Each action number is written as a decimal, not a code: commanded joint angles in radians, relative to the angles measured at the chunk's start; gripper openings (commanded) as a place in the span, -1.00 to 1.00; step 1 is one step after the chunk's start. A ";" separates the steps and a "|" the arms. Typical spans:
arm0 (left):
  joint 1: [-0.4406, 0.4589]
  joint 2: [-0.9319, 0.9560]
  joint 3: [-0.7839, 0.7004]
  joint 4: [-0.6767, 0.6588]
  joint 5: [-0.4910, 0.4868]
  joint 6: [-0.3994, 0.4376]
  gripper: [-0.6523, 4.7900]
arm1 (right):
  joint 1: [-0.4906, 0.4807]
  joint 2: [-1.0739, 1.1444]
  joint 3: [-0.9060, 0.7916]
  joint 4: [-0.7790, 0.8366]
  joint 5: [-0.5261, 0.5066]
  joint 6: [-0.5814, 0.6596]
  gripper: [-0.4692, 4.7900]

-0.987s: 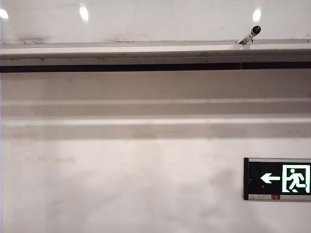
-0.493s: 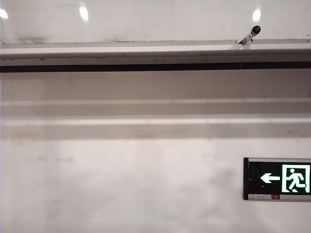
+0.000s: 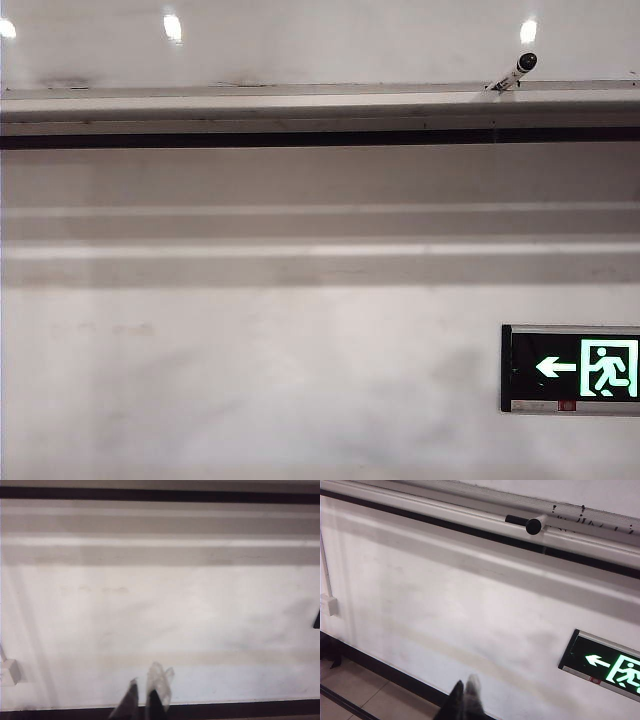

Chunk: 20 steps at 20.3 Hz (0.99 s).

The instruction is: Wipe the whiteboard clean using the black magnetic whiteboard eraser attached to the whiteboard.

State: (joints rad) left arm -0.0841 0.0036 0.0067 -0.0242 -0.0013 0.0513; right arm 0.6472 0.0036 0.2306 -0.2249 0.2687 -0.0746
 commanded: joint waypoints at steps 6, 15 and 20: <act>0.001 -0.001 0.000 0.006 0.005 0.000 -0.67 | -0.137 -0.001 -0.024 0.014 0.042 -0.008 -0.82; 0.001 -0.001 0.000 0.003 0.005 0.000 -0.66 | -0.521 -0.002 -0.205 0.305 -0.216 0.028 -0.82; 0.001 -0.001 0.000 0.004 0.005 0.000 -0.66 | -0.524 -0.002 -0.226 0.259 -0.146 0.057 -0.82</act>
State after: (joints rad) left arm -0.0841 0.0040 0.0067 -0.0265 -0.0006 0.0513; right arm 0.1261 0.0032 0.0059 0.0242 0.1123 -0.0376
